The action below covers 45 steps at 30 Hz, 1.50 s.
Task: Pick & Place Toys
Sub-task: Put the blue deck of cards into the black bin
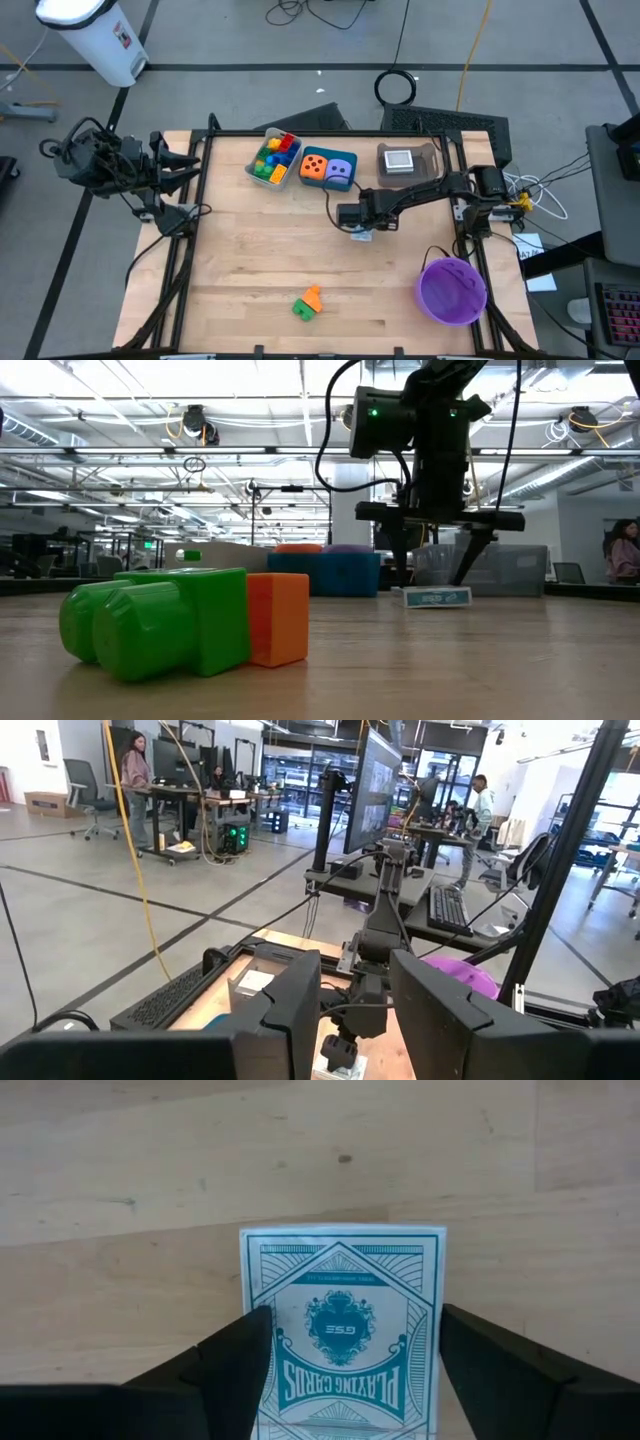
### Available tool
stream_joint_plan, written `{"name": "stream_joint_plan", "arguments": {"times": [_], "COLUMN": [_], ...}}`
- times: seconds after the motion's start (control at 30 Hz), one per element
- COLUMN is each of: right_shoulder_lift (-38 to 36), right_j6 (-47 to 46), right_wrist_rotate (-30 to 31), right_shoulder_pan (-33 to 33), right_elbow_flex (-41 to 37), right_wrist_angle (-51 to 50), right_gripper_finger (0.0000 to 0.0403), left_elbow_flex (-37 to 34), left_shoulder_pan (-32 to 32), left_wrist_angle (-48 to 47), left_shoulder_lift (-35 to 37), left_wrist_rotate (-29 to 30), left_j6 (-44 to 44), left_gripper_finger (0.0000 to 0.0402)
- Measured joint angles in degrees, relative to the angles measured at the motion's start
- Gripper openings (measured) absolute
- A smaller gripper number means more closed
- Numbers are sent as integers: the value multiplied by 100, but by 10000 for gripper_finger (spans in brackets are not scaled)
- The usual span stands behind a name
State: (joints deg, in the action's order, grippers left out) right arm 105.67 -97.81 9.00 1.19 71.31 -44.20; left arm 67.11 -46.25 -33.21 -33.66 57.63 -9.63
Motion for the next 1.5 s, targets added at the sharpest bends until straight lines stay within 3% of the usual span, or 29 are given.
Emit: {"name": "stream_joint_plan", "arguments": {"times": [0.73,1.2,1.5], "right_shoulder_lift": [13,13,170], "right_j6": [358,452,856], "right_wrist_rotate": [319,425,429], "right_shoulder_pan": [24,-9,-9], "right_elbow_flex": [-2,-2,-2], "right_wrist_angle": [234,450,826], "right_gripper_finger": [270,385,397], "left_elbow_flex": [0,0,0], "left_shoulder_pan": [1,-1,-1], "left_wrist_angle": [-2,-4,-9], "left_shoulder_lift": [1,1,1], "left_wrist_rotate": [0,0,0], "left_j6": [-4,22,46], "left_gripper_finger": [127,127,127]}}
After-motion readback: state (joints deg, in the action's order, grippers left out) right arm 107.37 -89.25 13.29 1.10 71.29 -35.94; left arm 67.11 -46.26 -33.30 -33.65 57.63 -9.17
